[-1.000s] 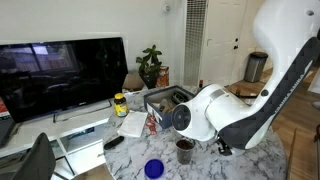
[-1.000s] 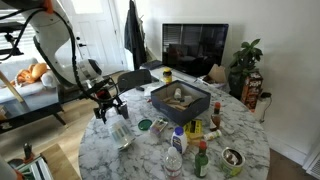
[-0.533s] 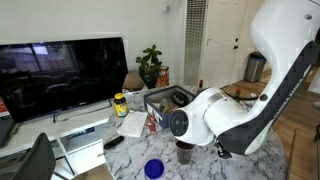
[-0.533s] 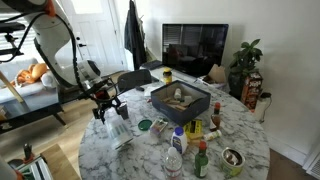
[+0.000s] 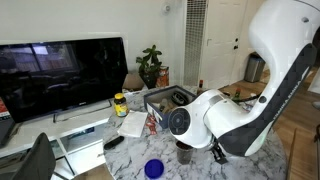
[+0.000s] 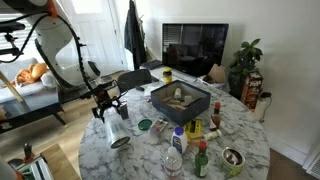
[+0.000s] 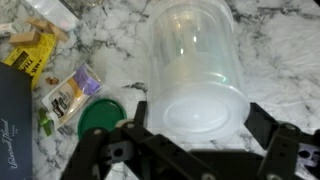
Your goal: Put the clear cup over the silver cup, then place them upright
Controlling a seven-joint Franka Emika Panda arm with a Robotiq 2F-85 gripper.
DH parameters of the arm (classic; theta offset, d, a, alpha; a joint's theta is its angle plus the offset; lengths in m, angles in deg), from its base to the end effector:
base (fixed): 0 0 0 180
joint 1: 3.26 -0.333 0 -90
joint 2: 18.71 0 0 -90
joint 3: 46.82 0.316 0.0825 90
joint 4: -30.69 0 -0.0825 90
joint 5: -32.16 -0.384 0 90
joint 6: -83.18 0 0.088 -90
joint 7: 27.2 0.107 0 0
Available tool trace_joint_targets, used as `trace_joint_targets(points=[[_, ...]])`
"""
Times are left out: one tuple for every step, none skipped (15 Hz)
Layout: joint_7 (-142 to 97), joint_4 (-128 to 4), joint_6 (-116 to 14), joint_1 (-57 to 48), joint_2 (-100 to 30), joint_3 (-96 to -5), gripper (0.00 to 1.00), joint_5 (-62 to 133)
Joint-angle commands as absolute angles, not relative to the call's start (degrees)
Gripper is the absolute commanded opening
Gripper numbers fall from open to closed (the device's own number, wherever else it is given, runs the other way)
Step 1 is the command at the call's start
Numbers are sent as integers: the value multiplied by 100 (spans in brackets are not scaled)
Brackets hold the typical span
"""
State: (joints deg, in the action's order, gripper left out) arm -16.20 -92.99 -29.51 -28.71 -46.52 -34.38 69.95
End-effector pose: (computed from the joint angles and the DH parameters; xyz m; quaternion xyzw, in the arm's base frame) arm 0.4076 0.2754 0.1456 0.8316 0.4252 -0.1944 0.2997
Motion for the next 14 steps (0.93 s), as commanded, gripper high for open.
trace_joint_targets(points=[[-1951, -9414, -3345, -2710, -4727, -3350, 99, 6997], [-2011, -9435, -3353, -2691, -4703, -3352, 100, 6953], [-2087, -9458, -3377, -2672, -4674, -3351, 100, 6932], [-2155, -9488, -3486, -2615, -4657, -3338, 100, 6871], [-2283, -9513, -3597, -2551, -4652, -3320, 100, 6803], [-2435, -9548, -3755, -2470, -4647, -3296, 100, 6710], [-2642, -9605, -3990, -2365, -4640, -3266, 100, 6600], [-2837, -9654, -4214, -2281, -4637, -3247, 100, 6499], [-3017, -9709, -4449, -2200, -4635, -3246, 100, 6396], [-3185, -9786, -4701, -2124, -4619, -3260, 100, 6325], [-3316, -9854, -4915, -2071, -4601, -3292, 100, 6275], [-3491, -9938, -5179, -1988, -4578, -3296, 100, 6204], [-3650, -10021, -5451, -1909, -4565, -3307, 100, 6150], [-3790, -10084, -5688, -1845, -4556, -3316, 100, 6089]])
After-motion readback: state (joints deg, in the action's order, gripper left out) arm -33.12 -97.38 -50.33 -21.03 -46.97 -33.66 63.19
